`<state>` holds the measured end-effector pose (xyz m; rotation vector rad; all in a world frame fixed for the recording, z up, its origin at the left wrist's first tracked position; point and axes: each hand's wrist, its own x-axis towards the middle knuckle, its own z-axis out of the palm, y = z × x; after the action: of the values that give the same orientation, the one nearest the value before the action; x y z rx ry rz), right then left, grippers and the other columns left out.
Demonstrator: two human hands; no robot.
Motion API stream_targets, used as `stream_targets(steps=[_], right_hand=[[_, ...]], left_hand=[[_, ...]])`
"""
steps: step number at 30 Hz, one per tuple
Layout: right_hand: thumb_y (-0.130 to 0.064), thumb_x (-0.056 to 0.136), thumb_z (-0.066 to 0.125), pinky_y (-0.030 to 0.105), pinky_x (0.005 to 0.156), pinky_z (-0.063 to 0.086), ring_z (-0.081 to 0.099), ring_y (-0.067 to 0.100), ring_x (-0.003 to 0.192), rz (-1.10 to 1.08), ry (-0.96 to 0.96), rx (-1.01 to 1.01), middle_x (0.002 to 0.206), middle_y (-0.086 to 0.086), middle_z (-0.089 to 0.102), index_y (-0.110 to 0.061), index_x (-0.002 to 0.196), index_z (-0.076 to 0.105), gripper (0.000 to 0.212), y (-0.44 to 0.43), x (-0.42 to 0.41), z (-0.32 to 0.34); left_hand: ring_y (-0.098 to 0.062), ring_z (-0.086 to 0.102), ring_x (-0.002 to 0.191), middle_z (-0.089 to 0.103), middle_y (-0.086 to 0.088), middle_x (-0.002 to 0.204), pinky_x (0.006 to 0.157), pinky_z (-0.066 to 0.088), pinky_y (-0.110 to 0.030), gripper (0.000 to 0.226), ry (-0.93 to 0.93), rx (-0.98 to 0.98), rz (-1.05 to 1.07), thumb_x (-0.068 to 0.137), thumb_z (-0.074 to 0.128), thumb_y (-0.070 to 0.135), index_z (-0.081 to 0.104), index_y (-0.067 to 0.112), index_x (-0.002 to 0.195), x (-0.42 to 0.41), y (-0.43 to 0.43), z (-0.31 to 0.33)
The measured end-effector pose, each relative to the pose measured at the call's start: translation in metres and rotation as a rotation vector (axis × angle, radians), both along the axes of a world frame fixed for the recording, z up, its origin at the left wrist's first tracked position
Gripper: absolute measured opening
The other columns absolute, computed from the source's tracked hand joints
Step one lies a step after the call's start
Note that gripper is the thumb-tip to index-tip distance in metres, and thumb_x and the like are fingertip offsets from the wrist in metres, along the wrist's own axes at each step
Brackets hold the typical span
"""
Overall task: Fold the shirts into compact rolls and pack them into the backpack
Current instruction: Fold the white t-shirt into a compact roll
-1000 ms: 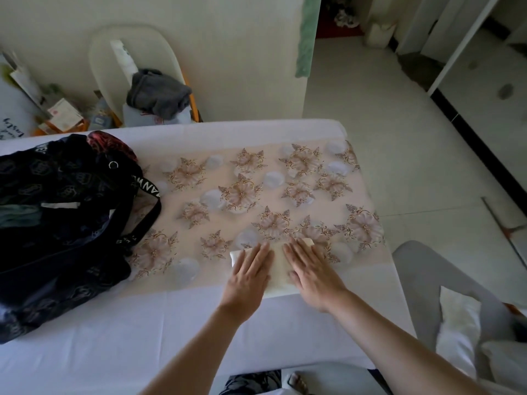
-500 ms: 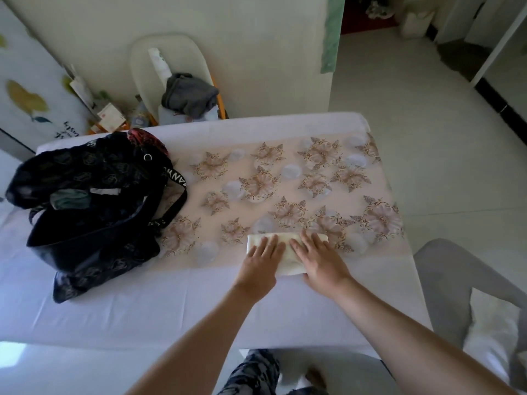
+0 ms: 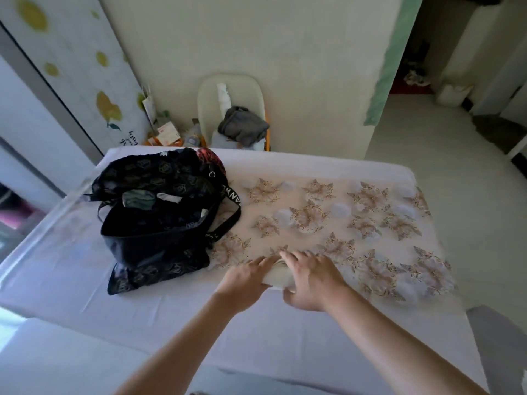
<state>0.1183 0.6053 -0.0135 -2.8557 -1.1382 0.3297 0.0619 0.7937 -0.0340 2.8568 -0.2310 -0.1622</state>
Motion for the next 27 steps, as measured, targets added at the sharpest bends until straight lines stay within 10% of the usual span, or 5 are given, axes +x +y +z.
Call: stream_targets(steps=[11, 16, 21, 27], right_hand=[[-0.067, 0.095, 0.040, 0.036, 0.079, 0.048, 0.059, 0.022, 0.106, 0.100, -0.224, 0.136, 0.124, -0.004, 0.054, -0.023, 0.135, 0.050, 0.060, 0.225, 0.017, 0.068], [-0.069, 0.093, 0.041, 0.033, 0.072, 0.051, 0.064, 0.016, 0.098, -0.057, -0.115, 0.237, 0.120, -0.013, 0.061, -0.032, 0.134, 0.048, 0.056, 0.313, 0.031, 0.083], [-0.065, 0.094, 0.046, 0.039, 0.078, 0.053, 0.062, 0.019, 0.087, -0.492, 0.330, 0.375, 0.099, -0.006, 0.066, -0.024, 0.111, 0.056, 0.046, 0.377, 0.051, 0.061], [-0.059, 0.097, 0.045, 0.032, 0.067, 0.047, 0.061, 0.024, 0.083, -0.842, 0.625, 0.152, 0.107, 0.008, 0.063, -0.005, 0.137, 0.049, 0.067, 0.391, 0.059, 0.000]], left_hand=[[-0.009, 0.055, 0.113, 0.053, 0.017, 0.129, 0.092, 0.048, -0.027, 0.055, -0.104, -0.191, 0.100, 0.086, 0.067, 0.034, 0.050, 0.036, 0.138, 0.004, 0.248, 0.089], [-0.003, 0.053, 0.106, 0.053, 0.018, 0.123, 0.083, 0.040, -0.014, 0.049, -0.249, -0.511, 0.360, 0.090, 0.068, 0.030, 0.050, 0.036, 0.135, 0.012, 0.338, 0.101], [-0.014, 0.032, 0.135, 0.032, 0.006, 0.149, 0.110, 0.032, -0.029, 0.065, -0.425, -0.318, 0.492, 0.092, 0.062, 0.021, 0.031, 0.024, 0.149, 0.025, 0.371, 0.068], [-0.024, 0.051, 0.125, 0.015, 0.000, 0.161, 0.098, 0.048, -0.041, 0.059, 0.186, -0.392, 0.501, 0.099, 0.041, 0.050, 0.019, 0.039, 0.152, 0.033, 0.365, 0.001]])
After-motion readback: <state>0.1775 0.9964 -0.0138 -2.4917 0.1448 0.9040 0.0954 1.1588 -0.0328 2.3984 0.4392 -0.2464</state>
